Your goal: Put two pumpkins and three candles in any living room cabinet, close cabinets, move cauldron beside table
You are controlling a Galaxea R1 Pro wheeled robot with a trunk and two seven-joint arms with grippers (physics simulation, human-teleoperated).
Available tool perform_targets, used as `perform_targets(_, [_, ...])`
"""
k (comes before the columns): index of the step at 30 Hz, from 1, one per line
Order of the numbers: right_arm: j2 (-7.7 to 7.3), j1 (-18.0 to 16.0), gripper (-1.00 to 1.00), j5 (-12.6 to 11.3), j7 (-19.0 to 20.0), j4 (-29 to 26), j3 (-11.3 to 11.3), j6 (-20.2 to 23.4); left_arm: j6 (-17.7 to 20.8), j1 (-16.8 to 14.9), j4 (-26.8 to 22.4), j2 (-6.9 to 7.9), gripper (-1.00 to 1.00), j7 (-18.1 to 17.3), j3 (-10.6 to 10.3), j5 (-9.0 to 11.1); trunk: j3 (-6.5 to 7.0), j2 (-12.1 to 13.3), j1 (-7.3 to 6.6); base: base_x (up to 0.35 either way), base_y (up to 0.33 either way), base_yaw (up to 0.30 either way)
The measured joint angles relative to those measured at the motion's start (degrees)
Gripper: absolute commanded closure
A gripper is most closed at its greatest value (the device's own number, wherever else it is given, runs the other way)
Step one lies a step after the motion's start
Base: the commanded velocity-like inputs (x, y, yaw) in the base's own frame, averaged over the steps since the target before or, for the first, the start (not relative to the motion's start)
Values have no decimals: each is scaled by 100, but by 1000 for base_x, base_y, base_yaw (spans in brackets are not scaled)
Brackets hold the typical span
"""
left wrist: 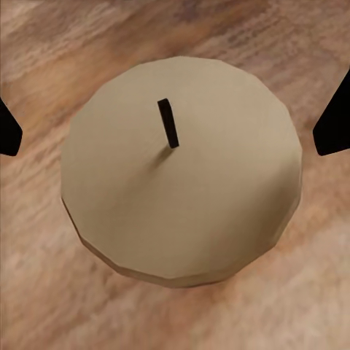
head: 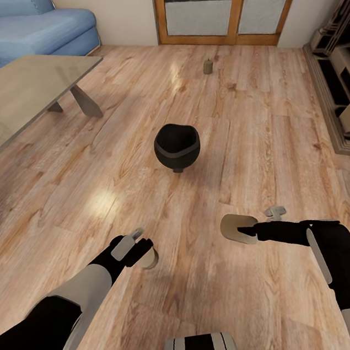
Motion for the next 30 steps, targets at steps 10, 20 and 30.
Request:
perform_targets(10, [0,2,100,5,1,0,3,0,-1,0,-3,9,-100,2,0,0,-110,-6,13,0,0,0])
perform_targets(20, [0,0,100,-3,1,0,0,1,-19,-4,-107,8,-100,-3,21,36,-199,-13,22,0,0,0])
perform_targets(30, [0,2,100,1,1,0,0,0,-21,-4,-107,7,-100,-6,12,33,-199,-13,22,0,0,0])
